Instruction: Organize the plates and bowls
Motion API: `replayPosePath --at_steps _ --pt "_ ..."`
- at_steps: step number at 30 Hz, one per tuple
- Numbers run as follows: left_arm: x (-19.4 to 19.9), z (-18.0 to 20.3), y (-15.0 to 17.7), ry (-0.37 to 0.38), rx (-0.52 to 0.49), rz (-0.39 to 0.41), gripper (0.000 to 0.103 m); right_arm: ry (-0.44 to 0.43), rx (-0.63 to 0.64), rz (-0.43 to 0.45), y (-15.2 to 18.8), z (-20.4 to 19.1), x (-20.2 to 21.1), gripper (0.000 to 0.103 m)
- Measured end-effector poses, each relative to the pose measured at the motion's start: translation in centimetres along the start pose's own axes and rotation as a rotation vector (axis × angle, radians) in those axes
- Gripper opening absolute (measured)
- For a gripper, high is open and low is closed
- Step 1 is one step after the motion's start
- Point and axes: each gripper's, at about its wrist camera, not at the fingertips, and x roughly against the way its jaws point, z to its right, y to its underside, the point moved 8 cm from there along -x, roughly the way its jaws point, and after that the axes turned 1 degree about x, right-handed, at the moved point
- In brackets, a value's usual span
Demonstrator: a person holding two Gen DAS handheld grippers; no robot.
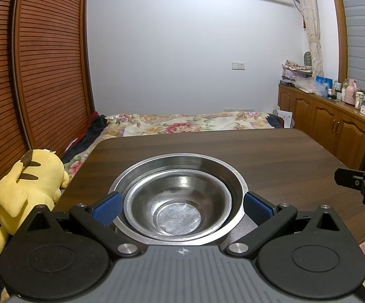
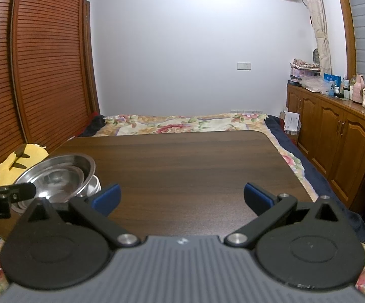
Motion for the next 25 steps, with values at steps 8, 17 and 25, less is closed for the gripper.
replayPosePath --at_steps 8,17,25 --pt "0.01 -0.03 -0.01 0.000 0.000 0.001 0.103 0.000 0.001 0.002 0.02 0.05 0.13 0.103" --pt "-0.03 -0.04 0.00 0.000 0.001 0.000 0.103 0.002 0.001 0.003 0.01 0.10 0.22 0.103" --pt "0.00 -0.13 0.05 0.000 0.002 -0.001 0.103 0.002 0.002 0.005 0.01 0.08 0.23 0.103"
